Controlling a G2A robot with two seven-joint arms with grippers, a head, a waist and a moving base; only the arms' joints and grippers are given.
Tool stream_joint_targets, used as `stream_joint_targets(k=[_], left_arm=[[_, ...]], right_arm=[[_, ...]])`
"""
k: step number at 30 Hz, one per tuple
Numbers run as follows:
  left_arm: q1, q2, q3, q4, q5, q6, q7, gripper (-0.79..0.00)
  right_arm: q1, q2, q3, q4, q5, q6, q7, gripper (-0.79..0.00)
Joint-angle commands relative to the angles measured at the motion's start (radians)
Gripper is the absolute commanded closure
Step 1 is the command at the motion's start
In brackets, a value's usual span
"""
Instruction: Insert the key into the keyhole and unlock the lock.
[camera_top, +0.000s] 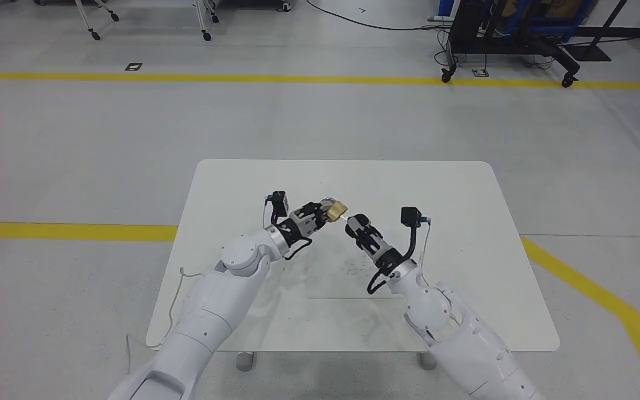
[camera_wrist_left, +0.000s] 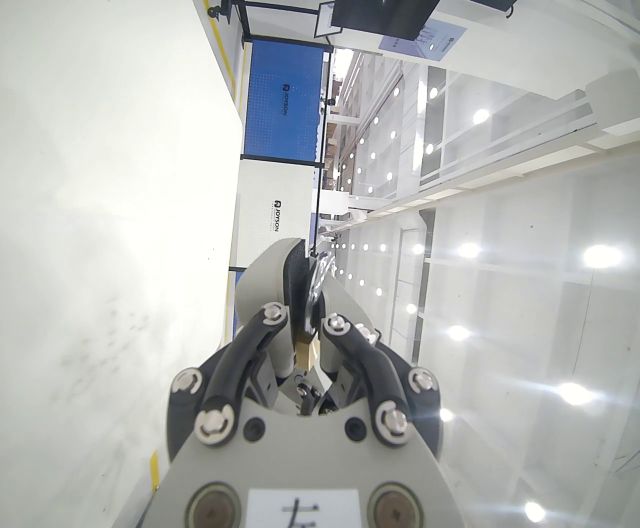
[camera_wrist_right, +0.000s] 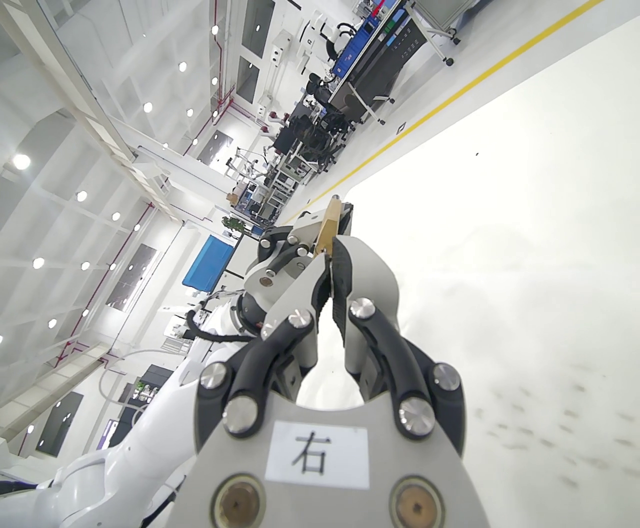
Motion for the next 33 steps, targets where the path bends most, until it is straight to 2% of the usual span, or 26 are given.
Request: stream_joint_targets(k=[1,19,20,21,33], left_arm=[[0.0,0.001,0.002,-0.005,0.028,-0.005,0.01,0.0],[0.022,-0.001,-0.004,-0.041,0.041,-0.04,-0.023,0.0],[0.022,-0.002,-0.004,-0.04,0.037,-0.035,-0.026,0.0],[0.022,-0.003,-0.005,-0.037,0.029,-0.03,-0.03,0.0],[0.014,-0.006,-0.024,-0.013,0.003,-0.032,-0.029,0.0]], right_arm=[[0.002,-0.003,-0.003,0.0,0.012,-0.004,0.012,0.0],[0.005,-0.024,0.007,0.007,0.055,-0.022,0.041,0.0],[0.004,-0.024,0.008,0.007,0.061,-0.028,0.044,-0.083],[0.004,-0.025,0.009,0.009,0.062,-0.031,0.047,-0.782],[0.002,-0.026,0.014,0.013,0.065,-0.04,0.056,-0.785]])
